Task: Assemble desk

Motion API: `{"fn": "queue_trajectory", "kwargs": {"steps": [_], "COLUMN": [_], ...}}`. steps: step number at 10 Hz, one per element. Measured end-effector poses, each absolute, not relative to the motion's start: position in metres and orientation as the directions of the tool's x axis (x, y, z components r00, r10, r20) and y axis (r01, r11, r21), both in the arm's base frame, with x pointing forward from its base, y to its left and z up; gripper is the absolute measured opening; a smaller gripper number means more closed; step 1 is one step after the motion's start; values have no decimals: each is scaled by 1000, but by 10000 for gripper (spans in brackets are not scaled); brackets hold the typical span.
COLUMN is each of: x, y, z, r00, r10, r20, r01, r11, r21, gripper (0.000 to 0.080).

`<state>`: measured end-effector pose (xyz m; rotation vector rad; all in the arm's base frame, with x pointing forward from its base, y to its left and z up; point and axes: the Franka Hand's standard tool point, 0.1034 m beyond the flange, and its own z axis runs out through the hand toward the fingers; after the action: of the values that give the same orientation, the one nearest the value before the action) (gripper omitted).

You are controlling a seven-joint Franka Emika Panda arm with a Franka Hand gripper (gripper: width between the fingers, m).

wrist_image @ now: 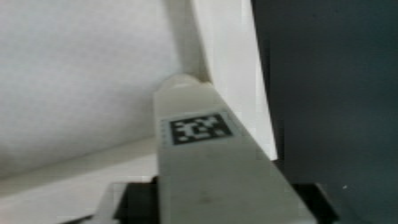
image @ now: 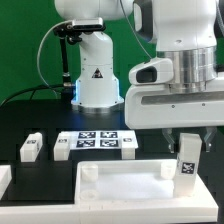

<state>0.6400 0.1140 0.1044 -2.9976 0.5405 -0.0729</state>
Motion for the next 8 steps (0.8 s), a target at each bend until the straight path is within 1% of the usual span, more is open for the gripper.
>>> {"fn": "queue_trajectory", "kwargs": {"steps": [1,2,3,4,5,6,7,8], "x": [640,640,639,639,639,640,640,639], "y": [114,114,116,115,114,113,111,112], "z": [104,104,104,104,103,103,103,103], "r00": [920,862,765,650,436,266,163,81], "r10": [-392,-507,-644,-759,-895,-953,-969,-976], "r20": [25,13,2,-25,-89,-143,-188,-202], "r01": [-388,-503,-641,-757,-898,-961,-982,-992], "r11": [-916,-858,-761,-645,-426,-251,-142,-60], "r21": [-103,-104,-98,-105,-113,-114,-122,-110], "gripper": [299,299,298,298,298,296,296,296]}}
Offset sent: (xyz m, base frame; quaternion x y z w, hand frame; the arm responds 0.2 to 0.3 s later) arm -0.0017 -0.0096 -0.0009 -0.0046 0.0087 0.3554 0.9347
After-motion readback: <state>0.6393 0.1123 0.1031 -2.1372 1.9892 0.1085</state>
